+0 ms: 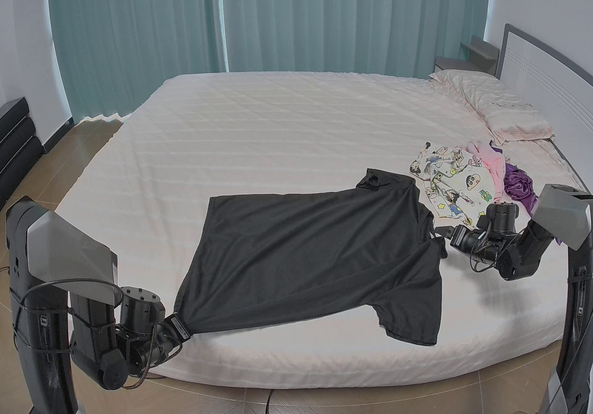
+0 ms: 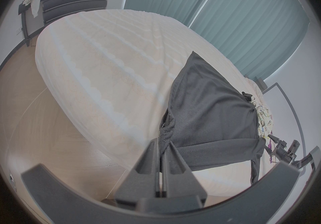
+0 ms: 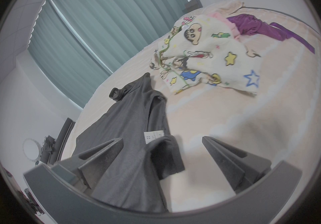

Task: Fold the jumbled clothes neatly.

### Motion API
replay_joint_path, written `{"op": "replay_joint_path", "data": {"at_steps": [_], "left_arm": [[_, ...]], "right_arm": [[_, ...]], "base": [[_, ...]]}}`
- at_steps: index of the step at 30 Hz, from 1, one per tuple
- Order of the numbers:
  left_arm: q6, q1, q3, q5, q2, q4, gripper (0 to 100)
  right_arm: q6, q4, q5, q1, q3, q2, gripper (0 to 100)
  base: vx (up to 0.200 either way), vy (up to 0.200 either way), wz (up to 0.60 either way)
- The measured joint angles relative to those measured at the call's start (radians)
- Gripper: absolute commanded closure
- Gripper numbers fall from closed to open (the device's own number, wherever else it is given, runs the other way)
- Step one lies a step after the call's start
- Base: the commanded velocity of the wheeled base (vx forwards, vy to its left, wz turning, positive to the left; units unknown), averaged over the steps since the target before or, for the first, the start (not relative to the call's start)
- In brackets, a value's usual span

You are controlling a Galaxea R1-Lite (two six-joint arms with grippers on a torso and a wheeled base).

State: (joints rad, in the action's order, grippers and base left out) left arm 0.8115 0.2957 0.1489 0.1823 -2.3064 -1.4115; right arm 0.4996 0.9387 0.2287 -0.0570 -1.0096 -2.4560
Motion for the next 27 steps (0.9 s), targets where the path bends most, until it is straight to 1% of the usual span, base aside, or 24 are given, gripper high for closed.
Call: {"op": "replay_joint_path", "data": {"at_steps": [6,11,15,20,23,27], "left_arm": [[0.001,-0.001,0.002,-0.009,-0.006,-0.007,100],[0.002,-0.002,0.003,-0.028,-0.009,-0.013,100],[0.008,-0.004,0.004,-0.045,-0.013,-0.018,100],[0.022,-0.004,0.002,-0.061,-0.020,-0.033,100],[0.028,-0.002,-0.001,-0.067,-0.023,-0.043,100],[0.032,-0.001,-0.006,-0.072,-0.026,-0.051,100]], "right_arm": [[0.046,0.007,0.003,-0.022,0.134,0.083,0],[0.086,0.019,0.005,0.000,0.316,0.156,0],[0.139,0.076,0.005,0.037,0.490,0.206,0],[0.203,0.220,-0.004,0.109,0.693,0.247,0],[0.222,0.313,-0.010,0.156,0.783,0.255,0],[0.237,0.401,-0.017,0.220,0.884,0.240,0]], "base": [[0.000,0.000,0.00],[0.000,0.000,0.00],[0.000,0.000,0.00],[0.000,0.000,0.00],[0.000,0.000,0.00],[0.000,0.000,0.00]]}}
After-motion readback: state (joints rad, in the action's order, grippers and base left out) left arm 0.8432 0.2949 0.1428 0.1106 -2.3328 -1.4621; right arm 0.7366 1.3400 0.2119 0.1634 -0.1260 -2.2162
